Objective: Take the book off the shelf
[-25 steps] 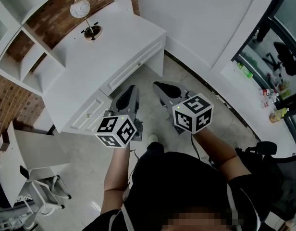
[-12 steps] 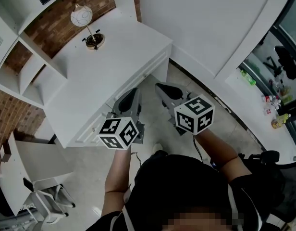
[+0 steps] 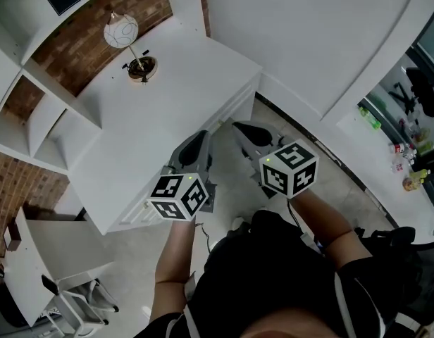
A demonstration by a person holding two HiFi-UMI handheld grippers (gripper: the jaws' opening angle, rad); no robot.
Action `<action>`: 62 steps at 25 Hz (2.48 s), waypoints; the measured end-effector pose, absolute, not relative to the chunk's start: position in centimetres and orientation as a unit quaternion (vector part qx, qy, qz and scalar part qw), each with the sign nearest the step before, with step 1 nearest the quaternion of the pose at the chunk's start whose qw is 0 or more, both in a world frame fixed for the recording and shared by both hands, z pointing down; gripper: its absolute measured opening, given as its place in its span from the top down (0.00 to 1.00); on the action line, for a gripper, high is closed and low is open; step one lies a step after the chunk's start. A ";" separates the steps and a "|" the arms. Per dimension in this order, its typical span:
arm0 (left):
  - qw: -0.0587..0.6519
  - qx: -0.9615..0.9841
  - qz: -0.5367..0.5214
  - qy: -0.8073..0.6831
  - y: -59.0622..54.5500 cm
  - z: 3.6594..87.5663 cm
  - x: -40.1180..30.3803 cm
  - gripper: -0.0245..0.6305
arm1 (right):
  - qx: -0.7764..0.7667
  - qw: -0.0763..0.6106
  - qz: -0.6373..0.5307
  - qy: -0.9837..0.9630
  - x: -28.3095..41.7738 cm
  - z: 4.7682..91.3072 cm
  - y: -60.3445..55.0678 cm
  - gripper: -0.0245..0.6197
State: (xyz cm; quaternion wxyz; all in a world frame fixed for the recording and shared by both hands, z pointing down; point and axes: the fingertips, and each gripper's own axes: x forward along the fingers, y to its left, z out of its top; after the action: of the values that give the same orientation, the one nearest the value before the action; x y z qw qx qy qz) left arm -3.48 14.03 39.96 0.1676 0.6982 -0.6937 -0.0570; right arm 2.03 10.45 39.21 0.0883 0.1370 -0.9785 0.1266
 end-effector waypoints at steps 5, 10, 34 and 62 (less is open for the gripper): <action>0.169 0.700 -0.055 -0.692 11.8 40.1 -4.4 0.95 | 0.137 0.081 0.126 -0.979 0.5 38.8 8.0 0.96; 0.156 0.688 -0.056 -0.706 9.1 39.2 -6.1 0.95 | 0.125 0.072 0.123 -0.982 -1.1 38.2 5.0 0.96; 0.134 0.660 -0.053 -0.737 -6.0 37.7 -8.1 0.95 | 0.067 0.069 0.118 -0.988 -4.5 37.5 -9.4 0.96; 0.126 0.647 -0.047 -0.750 -11.6 36.8 -14.5 0.95 | 0.042 0.066 0.109 -0.991 -11.1 36.8 -14.9 0.96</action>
State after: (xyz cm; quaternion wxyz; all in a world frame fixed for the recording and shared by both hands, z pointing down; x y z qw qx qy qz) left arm -14.47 -11.64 36.79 0.1265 0.6470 -0.7504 -0.0470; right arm -11.08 -14.86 36.76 0.0661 0.0417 -0.9910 0.1087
